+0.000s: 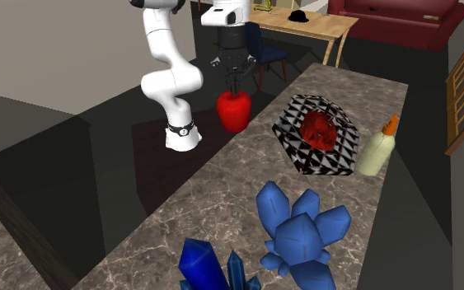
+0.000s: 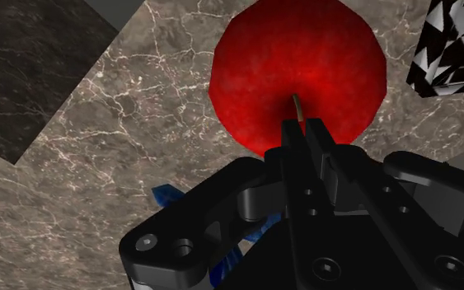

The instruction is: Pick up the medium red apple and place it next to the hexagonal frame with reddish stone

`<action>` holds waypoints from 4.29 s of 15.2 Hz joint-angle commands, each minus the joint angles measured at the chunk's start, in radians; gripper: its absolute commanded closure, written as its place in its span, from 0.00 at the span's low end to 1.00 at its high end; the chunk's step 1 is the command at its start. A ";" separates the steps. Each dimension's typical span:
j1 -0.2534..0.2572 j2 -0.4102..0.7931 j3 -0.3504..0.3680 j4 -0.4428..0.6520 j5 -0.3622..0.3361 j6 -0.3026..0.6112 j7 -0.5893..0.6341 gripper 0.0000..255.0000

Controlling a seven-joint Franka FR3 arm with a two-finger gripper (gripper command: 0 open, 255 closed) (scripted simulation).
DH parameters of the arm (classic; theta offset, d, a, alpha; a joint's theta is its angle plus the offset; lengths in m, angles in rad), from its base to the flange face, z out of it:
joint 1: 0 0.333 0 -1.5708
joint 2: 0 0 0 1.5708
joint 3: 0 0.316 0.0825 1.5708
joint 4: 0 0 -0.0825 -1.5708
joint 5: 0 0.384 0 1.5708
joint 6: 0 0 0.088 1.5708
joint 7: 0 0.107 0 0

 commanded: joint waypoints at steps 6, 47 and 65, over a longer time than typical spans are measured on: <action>0.063 -0.111 0.114 -0.041 0.076 -0.060 0.143 1.00; 0.009 -0.057 0.932 0.369 0.405 -0.146 0.902 1.00; 0.028 -0.105 1.029 0.154 0.487 0.058 0.883 1.00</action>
